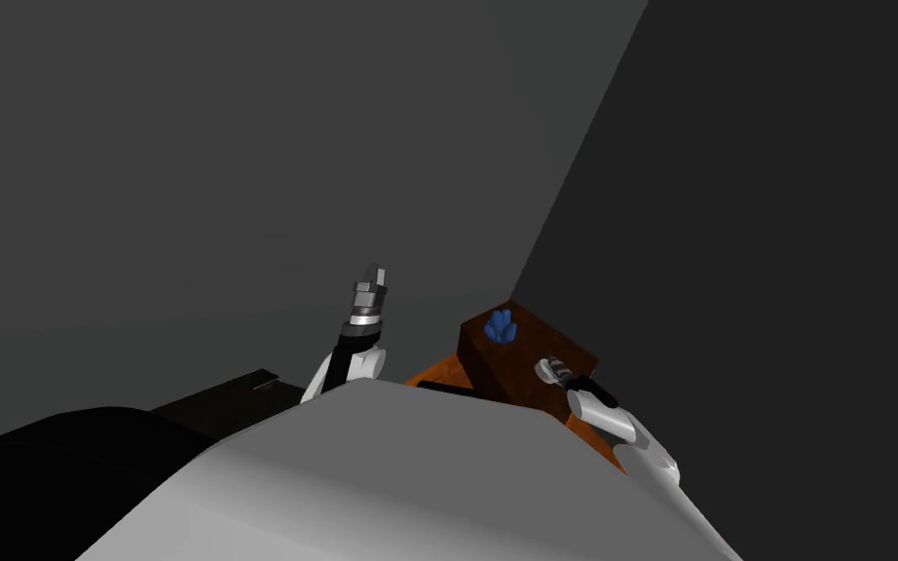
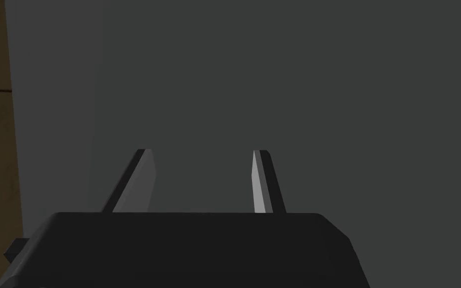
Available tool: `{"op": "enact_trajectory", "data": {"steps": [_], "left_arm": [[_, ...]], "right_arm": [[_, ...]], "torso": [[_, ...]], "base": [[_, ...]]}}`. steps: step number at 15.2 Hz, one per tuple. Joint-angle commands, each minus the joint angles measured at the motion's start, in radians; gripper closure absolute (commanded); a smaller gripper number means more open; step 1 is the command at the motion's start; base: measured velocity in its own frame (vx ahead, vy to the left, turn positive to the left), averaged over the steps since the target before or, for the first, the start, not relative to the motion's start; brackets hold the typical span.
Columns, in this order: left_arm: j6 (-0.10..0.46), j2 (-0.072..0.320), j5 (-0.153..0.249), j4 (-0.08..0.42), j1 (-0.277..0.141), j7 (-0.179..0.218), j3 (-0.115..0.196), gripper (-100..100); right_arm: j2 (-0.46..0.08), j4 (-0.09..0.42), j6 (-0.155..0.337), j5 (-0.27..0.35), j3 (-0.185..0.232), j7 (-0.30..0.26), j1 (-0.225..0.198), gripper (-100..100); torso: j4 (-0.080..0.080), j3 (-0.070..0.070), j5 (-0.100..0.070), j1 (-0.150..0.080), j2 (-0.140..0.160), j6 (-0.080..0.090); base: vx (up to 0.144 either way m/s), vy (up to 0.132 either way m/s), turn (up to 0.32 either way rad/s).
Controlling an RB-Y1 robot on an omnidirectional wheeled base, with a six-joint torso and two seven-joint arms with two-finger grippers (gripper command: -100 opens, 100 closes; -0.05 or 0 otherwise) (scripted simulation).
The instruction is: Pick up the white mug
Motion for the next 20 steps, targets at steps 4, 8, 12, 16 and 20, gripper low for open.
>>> {"op": "enact_trajectory", "data": {"steps": [4, 8, 12, 16, 20], "left_arm": [[0.0, 0.0, 0.0, 0.0, 0.0, 0.0, 0.0, 0], [0.0, 0.0, 0.0, 0.0, 0.0, 0.0, 0.0, 0], [0.0, 0.0, 0.0, 0.0, 0.0, 0.0, 0.0, 0], [0.0, 0.0, 0.0, 0.0, 0.0, 0.0, 0.0, 0], [0.0, 0.0, 0.0, 0.0, 0.0, 0.0, 0.0, 0]], "right_arm": [[-0.022, 0.127, 0.078, -0.035, -0.02, 0.06, -0.028, -100], [-0.046, 0.214, 0.147, -0.071, -0.035, 0.111, -0.055, -100], [-0.067, 0.323, 0.209, -0.105, -0.048, 0.159, -0.079, -100], [-0.076, 0.383, 0.25, -0.121, -0.054, 0.181, -0.09, -100], [-0.092, 0.457, 0.307, -0.149, -0.066, 0.221, -0.109, -100]], "torso": [[0.0, 0.0, 0.0, -0.001, -0.001, -0.002], [0.0, 0.0, 0.0, 0.0, 0.001, -0.001], [0.0, 0.0, 0.0, -0.001, 0.0, 0.0], [0.0, 0.0, 0.0, -0.001, 0.0, -0.001], [0.0, 0.0, 0.0, -0.001, 0.0, 0.0]], "base": [[0.017, -0.025, 0.329], [0.007, -0.027, 0.229], [0.017, -0.041, 0.315], [0.005, -0.037, 0.213], [0.004, -0.044, 0.24]]}}
